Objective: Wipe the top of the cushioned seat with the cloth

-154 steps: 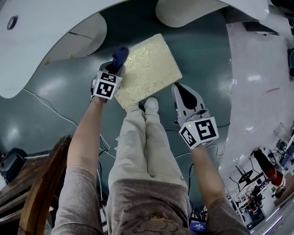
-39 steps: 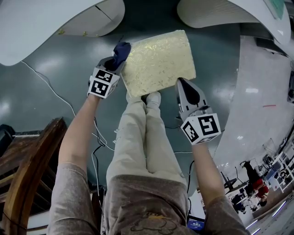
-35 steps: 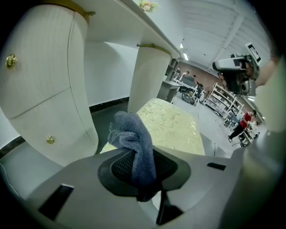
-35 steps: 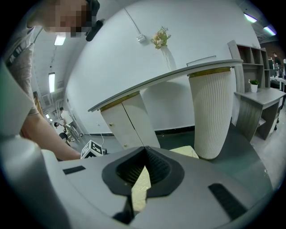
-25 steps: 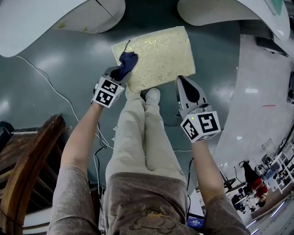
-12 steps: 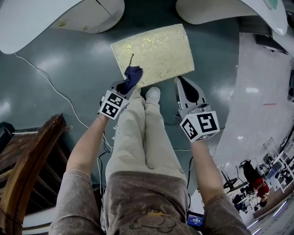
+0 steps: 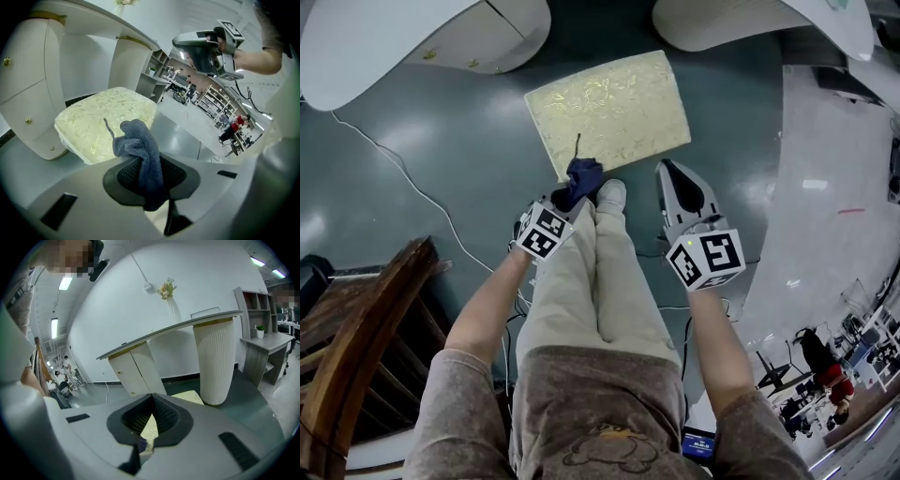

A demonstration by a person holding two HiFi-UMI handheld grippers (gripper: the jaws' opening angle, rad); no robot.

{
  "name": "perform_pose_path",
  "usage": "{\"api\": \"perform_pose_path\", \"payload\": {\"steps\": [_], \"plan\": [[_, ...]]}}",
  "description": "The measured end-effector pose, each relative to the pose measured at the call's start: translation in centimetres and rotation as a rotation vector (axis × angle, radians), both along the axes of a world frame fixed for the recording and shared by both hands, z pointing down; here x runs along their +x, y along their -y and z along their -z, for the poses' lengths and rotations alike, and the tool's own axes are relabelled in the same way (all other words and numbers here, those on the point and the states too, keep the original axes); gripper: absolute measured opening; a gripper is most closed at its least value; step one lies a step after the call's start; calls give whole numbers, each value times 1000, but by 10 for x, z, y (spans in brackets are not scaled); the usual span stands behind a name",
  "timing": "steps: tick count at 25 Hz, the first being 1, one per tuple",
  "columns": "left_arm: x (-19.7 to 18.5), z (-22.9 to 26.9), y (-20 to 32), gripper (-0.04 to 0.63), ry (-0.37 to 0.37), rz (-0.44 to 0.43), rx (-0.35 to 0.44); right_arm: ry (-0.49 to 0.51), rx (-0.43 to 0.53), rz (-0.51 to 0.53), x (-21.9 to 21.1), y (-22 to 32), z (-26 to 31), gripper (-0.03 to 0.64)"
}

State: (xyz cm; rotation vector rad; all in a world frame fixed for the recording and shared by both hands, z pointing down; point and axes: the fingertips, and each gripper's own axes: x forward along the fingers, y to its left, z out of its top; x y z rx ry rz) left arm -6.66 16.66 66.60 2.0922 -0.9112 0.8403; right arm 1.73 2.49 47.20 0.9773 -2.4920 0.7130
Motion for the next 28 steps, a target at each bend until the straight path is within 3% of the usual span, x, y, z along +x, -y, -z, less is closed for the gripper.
{"api": "perform_pose_path", "payload": {"steps": [5, 12, 20, 28], "plan": [[7, 58, 19, 91, -73, 85, 56, 15, 24, -24, 6, 2, 31, 5], [-16, 189, 80, 91, -93, 226, 249, 38, 88, -64, 22, 9, 93, 5], [-39, 360, 139, 91, -125, 272, 459, 67, 196, -41, 26, 25, 194, 5], [-28, 493, 138, 91, -182, 244, 590, 127, 320, -17, 29, 21, 296, 5]]}}
